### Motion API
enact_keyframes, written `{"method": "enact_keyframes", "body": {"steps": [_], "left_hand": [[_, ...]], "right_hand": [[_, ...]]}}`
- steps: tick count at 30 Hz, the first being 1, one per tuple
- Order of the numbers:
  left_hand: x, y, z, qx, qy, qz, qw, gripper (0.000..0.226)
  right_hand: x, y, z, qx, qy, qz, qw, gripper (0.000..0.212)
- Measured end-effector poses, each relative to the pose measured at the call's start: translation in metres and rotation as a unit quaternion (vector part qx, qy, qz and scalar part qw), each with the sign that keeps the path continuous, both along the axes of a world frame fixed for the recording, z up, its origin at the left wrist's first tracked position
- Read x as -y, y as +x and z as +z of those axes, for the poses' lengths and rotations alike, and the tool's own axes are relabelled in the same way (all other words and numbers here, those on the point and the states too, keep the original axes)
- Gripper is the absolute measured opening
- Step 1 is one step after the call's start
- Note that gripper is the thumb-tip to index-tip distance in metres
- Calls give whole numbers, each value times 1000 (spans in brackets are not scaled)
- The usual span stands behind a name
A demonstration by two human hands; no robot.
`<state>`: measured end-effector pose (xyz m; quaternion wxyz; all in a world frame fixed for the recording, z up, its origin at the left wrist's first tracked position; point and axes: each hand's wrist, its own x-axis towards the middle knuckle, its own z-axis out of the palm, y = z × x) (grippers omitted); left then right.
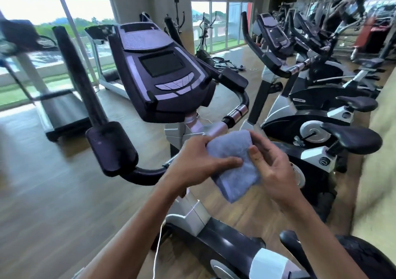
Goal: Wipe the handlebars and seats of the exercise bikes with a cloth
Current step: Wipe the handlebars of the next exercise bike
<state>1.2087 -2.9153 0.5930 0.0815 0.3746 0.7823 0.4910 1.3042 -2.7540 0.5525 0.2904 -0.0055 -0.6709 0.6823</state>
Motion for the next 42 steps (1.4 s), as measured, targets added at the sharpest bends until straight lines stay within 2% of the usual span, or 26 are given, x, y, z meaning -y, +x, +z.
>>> {"method": "enact_keyframes", "body": {"steps": [2, 5, 8, 11, 13, 16, 18, 19, 21, 23, 25, 27, 31, 33, 35, 36, 38, 40, 42], "left_hand": [[21, -5, 16, -98, -6, 92, 991, 29], [67, -16, 51, -179, -47, 201, 962, 49], [118, -47, 86, -208, -56, 272, 938, 63], [167, -95, 113, -212, -56, 298, 929, 60], [189, -129, 126, -188, -74, 296, 934, 59], [203, -177, 127, -143, -133, 266, 944, 67], [209, -205, 123, -127, -155, 251, 947, 80], [213, -216, 121, -117, -168, 245, 948, 78], [219, -231, 121, -78, -181, 234, 952, 65], [226, -239, 124, -45, -177, 211, 960, 63], [233, -243, 128, -60, -173, 192, 964, 56], [238, -244, 130, -93, -148, 195, 965, 45], [245, -254, 132, -144, -139, 178, 964, 39], [255, -259, 134, -125, -140, 121, 975, 35], [265, -262, 136, -75, -77, 79, 991, 20], [268, -264, 137, -70, -22, 90, 993, 16], [267, -274, 138, -118, 78, 164, 976, 13], [261, -292, 141, -157, 131, 244, 948, 11], [252, -309, 147, -165, 147, 281, 934, 22]], "right_hand": [[13, -19, 12, -9, 81, -34, 996, 34], [46, -48, 31, -81, 177, -55, 979, 38], [91, -77, 58, -180, 272, -54, 944, 42], [136, -117, 85, -228, 330, -24, 916, 42], [162, -151, 100, -209, 354, 9, 912, 47], [193, -198, 113, -93, 392, 74, 912, 60], [207, -228, 113, -20, 447, 102, 888, 67], [213, -241, 110, -2, 478, 101, 873, 69], [220, -258, 101, 12, 534, 75, 842, 69], [222, -266, 94, -2, 577, 34, 816, 74], [222, -267, 96, -21, 581, 5, 814, 79], [222, -269, 101, -30, 583, -3, 812, 77], [237, -286, 98, -38, 627, -26, 778, 84], [239, -291, 90, -41, 636, -34, 770, 87], [237, -294, 85, -28, 633, -34, 773, 92], [236, -294, 84, -21, 628, -31, 777, 94], [236, -298, 83, -30, 630, -41, 775, 95], [239, -301, 80, -62, 644, -70, 759, 92], [242, -307, 78, -88, 646, -95, 753, 89]]}}
